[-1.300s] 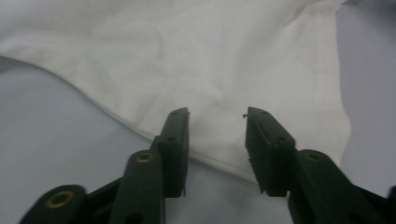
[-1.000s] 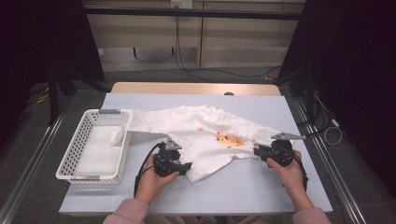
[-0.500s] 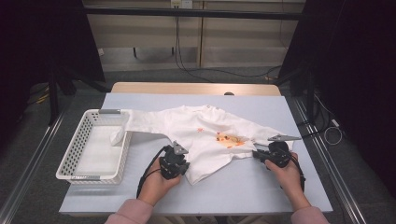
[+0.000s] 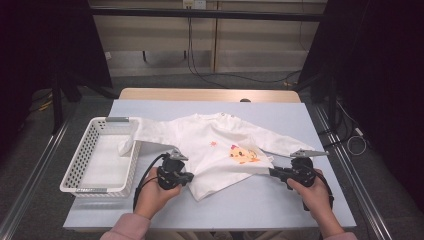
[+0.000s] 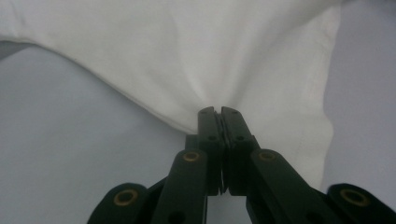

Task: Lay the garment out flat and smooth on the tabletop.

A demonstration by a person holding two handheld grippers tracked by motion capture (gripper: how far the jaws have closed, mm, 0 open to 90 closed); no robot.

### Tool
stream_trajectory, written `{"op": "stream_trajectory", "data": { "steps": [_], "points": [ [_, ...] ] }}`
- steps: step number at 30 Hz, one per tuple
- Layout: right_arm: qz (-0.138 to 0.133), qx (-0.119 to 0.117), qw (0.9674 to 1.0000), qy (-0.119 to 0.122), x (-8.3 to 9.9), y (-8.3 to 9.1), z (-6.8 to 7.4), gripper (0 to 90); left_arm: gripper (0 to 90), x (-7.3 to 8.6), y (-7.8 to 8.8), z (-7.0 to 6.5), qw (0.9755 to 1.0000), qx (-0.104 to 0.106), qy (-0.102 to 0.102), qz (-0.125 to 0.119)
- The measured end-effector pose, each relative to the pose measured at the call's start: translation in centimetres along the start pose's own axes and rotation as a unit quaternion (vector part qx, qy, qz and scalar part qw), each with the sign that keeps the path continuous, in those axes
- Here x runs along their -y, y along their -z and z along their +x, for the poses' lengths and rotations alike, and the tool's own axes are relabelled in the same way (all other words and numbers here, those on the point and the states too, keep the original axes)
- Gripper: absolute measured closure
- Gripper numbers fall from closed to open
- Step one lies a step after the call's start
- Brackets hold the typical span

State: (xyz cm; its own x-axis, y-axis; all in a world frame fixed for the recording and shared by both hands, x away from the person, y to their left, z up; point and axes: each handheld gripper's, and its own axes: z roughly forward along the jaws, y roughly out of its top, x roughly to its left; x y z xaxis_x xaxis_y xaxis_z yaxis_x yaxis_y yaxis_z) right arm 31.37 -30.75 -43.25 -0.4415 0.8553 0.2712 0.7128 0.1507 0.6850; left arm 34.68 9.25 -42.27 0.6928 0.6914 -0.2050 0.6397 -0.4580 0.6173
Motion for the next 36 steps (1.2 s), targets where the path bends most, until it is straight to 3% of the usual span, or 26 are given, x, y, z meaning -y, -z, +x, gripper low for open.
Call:
{"op": "stream_trajectory", "data": {
  "steps": [4,8,10,15,19,23,25,28,31,33,36],
  "points": [
    [0.012,-0.021,0.9996,0.012,0.5,0.3,0.9,76.1,87.8,0.6,1.0,0.9,0.9999,0.011,0.006,-0.002],
    [-0.006,-0.006,0.9999,0.010,0.1,0.5,1.2,61.1,87.7,0.9,1.1,1.2,0.9998,0.016,0.008,-0.004],
    [-0.018,0.008,0.9996,0.019,-0.3,0.2,1.2,61.7,87.7,0.9,1.0,1.1,0.9999,0.014,0.005,0.002],
    [-0.033,0.011,0.9993,0.017,-1.7,-1.0,0.5,51.1,87.5,0.9,1.0,1.4,0.9998,0.018,0.001,0.001],
    [-0.042,0.009,0.9990,0.006,-2.4,-0.9,0.2,45.1,87.2,0.9,0.9,1.4,0.9999,0.017,-0.001,-0.001],
    [-0.058,0.022,0.9980,0.013,-2.7,-0.7,-0.3,37.9,87.2,0.9,0.9,1.5,0.9998,0.019,0.002,-0.007],
    [-0.052,0.049,0.9973,0.016,-2.7,-0.8,-0.6,42.5,87.1,0.9,1.0,1.5,0.9999,0.015,-0.002,-0.007],
    [-0.041,0.046,0.9981,0.013,-2.5,-1.9,-0.8,46.0,87.0,0.9,1.0,1.4,0.9998,0.016,0.000,-0.012],
    [-0.016,0.041,0.9987,0.026,-2.6,-3.6,-0.4,48.4,86.8,0.8,0.8,1.6,0.9997,0.018,0.004,-0.015],
    [-0.006,0.058,0.9976,0.037,-2.7,-4.7,-0.3,52.1,86.7,0.9,0.8,1.6,0.9997,0.018,0.001,-0.015],
    [0.010,0.050,0.9976,0.047,-2.8,-5.8,0.1,60.5,85.7,1.2,0.9,1.7,0.9996,0.018,0.004,-0.020]
  ]
}}
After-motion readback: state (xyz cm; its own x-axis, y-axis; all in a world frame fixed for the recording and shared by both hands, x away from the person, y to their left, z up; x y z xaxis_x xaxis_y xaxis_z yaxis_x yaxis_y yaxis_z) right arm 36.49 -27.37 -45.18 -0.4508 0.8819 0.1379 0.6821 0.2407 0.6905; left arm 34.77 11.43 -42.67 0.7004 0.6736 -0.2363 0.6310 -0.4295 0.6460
